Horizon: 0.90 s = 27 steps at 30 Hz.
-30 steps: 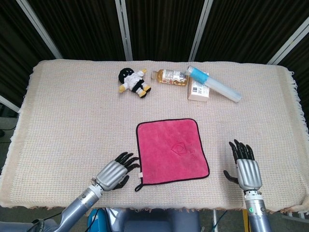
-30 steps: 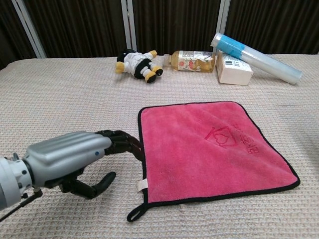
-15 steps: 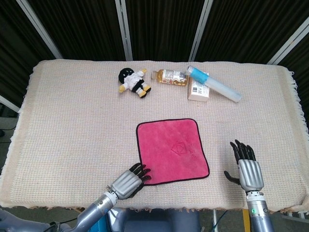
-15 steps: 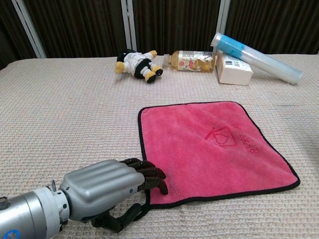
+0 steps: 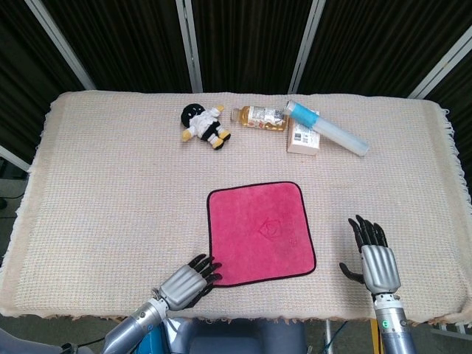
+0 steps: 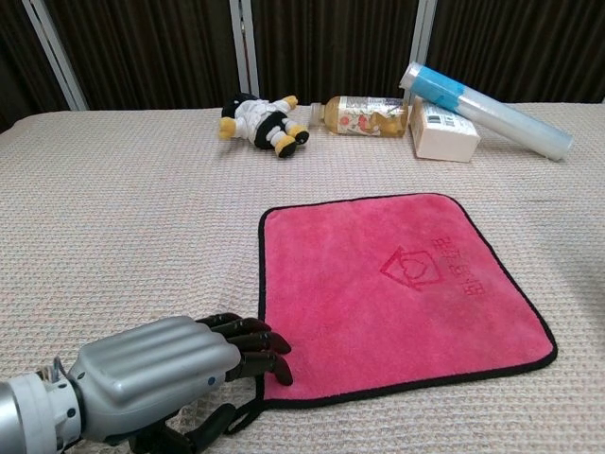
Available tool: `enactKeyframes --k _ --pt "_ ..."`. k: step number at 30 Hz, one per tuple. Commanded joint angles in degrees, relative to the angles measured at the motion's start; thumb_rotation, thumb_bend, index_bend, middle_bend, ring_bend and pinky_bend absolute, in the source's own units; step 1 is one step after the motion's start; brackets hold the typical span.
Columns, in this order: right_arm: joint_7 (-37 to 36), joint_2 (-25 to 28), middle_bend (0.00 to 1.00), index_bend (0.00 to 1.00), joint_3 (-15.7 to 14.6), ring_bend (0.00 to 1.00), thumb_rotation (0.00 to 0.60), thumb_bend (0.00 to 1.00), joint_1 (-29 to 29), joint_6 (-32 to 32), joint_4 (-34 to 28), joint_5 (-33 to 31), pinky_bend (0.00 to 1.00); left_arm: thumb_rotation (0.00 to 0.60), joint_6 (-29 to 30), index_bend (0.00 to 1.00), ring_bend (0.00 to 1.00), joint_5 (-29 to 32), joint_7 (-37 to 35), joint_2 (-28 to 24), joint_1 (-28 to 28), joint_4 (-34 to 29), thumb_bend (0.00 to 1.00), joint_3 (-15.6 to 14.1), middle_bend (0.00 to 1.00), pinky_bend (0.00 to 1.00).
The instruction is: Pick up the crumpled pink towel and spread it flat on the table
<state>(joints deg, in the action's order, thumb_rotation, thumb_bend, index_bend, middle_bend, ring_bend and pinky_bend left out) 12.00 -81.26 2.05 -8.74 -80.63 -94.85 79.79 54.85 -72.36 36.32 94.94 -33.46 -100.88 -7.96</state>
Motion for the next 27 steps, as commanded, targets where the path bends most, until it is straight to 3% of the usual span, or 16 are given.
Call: enactKeyframes --k 1,4,14,19,24,27 --pt "-0.07 0.06 0.00 0.00 0.02 0.00 0.600 0.23 0.07 0.07 -0.05 0.04 0.00 0.600 0.28 0.19 0.00 -0.97 -0.72 -0.49 0.39 0.15 0.71 -0.68 0.09 0.00" --pt "-0.09 0.04 0.00 0.00 0.09 0.00 0.600 0.23 0.15 -0.03 0.00 0.29 0.00 0.600 1.86 0.18 0.00 -2.62 -1.97 -0.24 1.06 0.50 0.67 -0.35 0.08 0.00" --pt "-0.90 -0.14 0.00 0.00 0.62 0.00 0.600 0.23 0.21 -0.27 0.79 1.14 0.00 0.600 10.62 0.02 0.00 -11.21 -10.85 1.58 3.23 1.70 0.22 4.50 0.00 0.00" --pt "-1.51 -0.05 0.00 0.00 0.77 0.00 0.600 0.23 0.18 -0.19 1.34 1.54 0.00 0.600 14.10 0.00 0.00 -12.84 -13.93 0.00 4.41 0.82 0.19 6.25 0.00 0.00" --pt "-2.68 0.63 0.00 0.00 0.53 0.00 0.600 0.23 -0.30 0.58 2.17 2.64 0.00 0.600 18.95 0.01 0.00 -13.26 -15.56 -4.17 7.37 -0.17 0.17 6.14 0.00 0.00" --pt "-2.84 1.43 0.00 0.00 0.55 0.00 0.600 0.23 -1.10 1.46 4.32 3.57 0.00 0.600 26.52 0.02 0.00 -14.90 -16.39 -9.01 12.03 2.12 0.16 4.71 0.00 0.00"
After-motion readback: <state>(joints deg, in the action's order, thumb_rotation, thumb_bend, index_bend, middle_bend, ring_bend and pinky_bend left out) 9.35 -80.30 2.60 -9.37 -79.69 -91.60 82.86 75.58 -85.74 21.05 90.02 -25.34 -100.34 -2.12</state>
